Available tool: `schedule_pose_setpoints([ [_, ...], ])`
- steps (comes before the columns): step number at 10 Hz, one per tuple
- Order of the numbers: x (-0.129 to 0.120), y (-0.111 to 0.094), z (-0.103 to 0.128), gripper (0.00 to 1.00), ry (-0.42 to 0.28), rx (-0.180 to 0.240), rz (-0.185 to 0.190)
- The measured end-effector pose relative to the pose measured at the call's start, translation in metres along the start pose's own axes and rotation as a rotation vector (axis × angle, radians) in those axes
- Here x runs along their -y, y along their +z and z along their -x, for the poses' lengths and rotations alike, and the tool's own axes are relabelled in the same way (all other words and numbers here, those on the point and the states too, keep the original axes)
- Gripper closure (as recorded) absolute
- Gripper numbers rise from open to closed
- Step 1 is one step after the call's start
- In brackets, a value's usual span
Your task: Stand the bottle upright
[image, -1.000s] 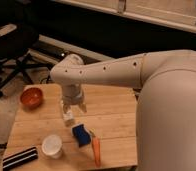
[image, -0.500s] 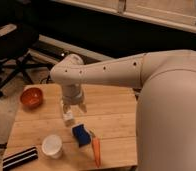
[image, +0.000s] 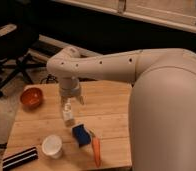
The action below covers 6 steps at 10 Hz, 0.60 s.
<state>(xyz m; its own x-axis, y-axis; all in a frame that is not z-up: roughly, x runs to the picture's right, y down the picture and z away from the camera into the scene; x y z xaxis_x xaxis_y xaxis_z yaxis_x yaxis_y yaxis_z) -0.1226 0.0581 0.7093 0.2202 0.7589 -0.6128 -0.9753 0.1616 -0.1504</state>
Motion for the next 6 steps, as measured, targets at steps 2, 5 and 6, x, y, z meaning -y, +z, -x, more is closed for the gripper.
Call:
schedule_pose_setpoints([
  [2, 0.003, -0.009, 0.022, 0.35, -0.049, 0.008, -0.026],
  [5, -0.009, -0.021, 0.060, 0.35, -0.110, 0.029, -0.052],
  [6, -0.015, -0.023, 0.070, 0.35, -0.125, 0.033, -0.053],
])
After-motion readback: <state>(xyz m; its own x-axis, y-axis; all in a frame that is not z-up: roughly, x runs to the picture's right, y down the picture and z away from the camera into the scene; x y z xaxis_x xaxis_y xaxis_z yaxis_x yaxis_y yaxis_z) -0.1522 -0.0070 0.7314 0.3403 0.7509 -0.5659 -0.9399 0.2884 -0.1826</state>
